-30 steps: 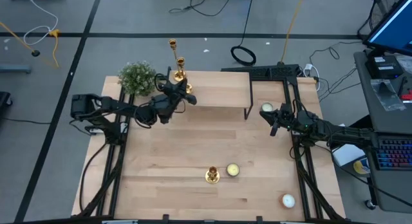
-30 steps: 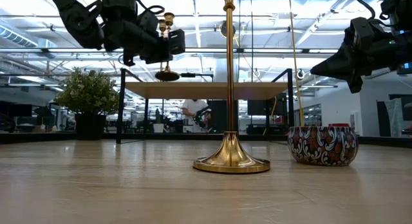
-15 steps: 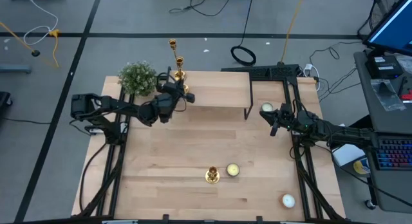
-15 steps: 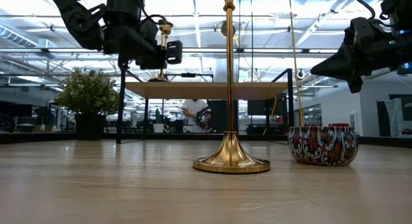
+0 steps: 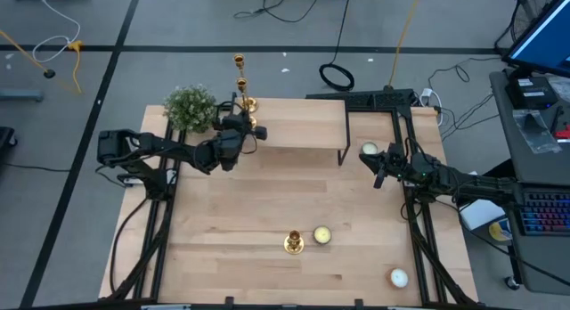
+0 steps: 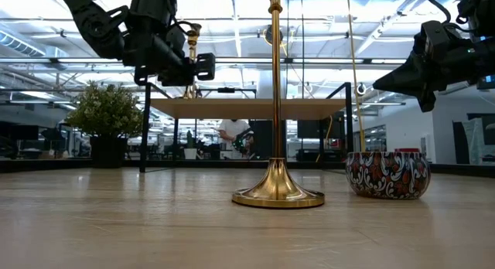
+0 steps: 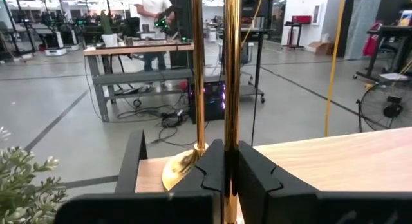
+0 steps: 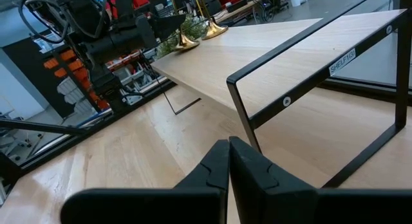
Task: Pick & Place candle stick holders
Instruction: Put the bottom gold candle holder on the shelf
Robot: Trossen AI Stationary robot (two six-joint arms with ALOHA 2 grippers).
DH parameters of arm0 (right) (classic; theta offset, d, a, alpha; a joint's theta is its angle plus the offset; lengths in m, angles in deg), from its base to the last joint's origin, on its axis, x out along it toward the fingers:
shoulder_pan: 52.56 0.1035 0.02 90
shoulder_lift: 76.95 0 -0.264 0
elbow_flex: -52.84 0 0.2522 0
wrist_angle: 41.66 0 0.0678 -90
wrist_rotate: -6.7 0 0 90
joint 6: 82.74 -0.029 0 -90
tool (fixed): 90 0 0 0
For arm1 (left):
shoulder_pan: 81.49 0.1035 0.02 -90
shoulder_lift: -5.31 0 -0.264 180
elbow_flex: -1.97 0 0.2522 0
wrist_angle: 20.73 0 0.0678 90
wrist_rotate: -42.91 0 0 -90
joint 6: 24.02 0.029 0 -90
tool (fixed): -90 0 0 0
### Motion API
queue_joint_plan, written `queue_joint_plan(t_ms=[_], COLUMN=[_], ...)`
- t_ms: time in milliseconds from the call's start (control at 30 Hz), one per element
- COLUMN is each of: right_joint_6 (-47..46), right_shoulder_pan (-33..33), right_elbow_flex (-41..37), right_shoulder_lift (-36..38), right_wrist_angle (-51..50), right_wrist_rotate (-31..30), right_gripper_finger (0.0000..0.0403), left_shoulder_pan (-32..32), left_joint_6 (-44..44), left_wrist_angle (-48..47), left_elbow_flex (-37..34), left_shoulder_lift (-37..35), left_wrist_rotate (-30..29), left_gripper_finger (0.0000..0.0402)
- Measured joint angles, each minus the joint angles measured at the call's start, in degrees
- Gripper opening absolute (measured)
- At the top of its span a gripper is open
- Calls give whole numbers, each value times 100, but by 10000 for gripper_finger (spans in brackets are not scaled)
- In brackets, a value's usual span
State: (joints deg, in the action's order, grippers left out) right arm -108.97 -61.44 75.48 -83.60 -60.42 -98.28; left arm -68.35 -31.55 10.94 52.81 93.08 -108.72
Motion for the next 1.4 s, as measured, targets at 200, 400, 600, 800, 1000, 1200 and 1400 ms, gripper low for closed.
queue_joint_plan(t_ms=[200,400,600,800,1000,1200,1400], right_joint_6=[-8,-10,-11,-12,-12,-12,-12], right_shoulder_pan=[-1,0,0,-1,-1,-2,0], right_elbow_flex=[0,0,0,0,0,0,0], right_shoulder_lift=[0,0,0,0,0,0,0], right_wrist_angle=[0,2,1,2,2,0,2], right_wrist_rotate=[1,2,4,4,4,4,4], right_gripper_finger=[4,4,4,4,4,4,4], left_shoulder_pan=[0,0,0,0,-36,-112,-170], left_joint_6=[-38,-33,-57,-62,79,393,966], left_wrist_angle=[-44,-199,-201,-144,253,517,1101], left_elbow_flex=[2,0,0,0,-2,-2,-4], left_shoulder_lift=[0,8,8,8,8,8,6], left_wrist_rotate=[-5,4,6,-44,-454,-500,-598], left_gripper_finger=[32,66,70,71,72,72,72])
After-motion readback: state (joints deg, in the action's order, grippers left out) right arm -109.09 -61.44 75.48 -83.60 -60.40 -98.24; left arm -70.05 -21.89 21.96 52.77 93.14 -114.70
